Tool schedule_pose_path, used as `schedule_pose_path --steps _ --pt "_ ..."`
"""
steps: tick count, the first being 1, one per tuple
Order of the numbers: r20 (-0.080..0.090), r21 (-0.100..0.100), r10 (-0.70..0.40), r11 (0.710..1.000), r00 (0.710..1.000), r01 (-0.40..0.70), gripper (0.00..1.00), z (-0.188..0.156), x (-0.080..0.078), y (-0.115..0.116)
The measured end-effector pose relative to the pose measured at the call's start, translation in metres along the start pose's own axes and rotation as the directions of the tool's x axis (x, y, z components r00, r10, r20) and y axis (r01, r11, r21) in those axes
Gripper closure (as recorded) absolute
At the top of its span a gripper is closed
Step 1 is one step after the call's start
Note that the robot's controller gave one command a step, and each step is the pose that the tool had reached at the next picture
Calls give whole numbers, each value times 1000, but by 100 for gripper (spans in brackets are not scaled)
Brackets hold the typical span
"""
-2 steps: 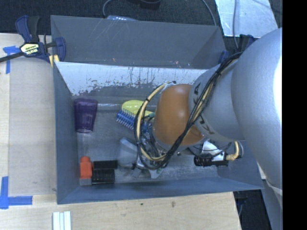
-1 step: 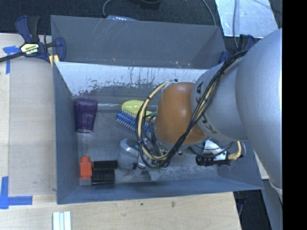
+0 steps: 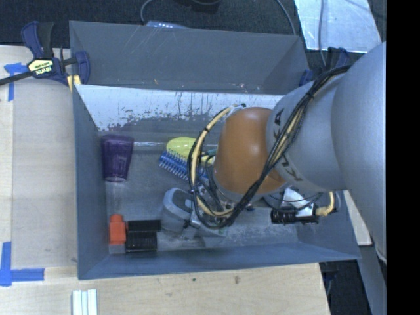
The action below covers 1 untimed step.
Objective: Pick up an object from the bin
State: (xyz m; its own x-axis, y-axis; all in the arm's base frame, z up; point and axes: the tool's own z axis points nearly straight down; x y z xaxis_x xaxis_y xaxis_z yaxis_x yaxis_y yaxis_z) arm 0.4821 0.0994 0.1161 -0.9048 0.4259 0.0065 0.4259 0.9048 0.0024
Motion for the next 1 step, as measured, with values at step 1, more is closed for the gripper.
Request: schedule_pose_path --steps 1 --pt "4 -1 0 1000 1000 0 100 -9 -1 0"
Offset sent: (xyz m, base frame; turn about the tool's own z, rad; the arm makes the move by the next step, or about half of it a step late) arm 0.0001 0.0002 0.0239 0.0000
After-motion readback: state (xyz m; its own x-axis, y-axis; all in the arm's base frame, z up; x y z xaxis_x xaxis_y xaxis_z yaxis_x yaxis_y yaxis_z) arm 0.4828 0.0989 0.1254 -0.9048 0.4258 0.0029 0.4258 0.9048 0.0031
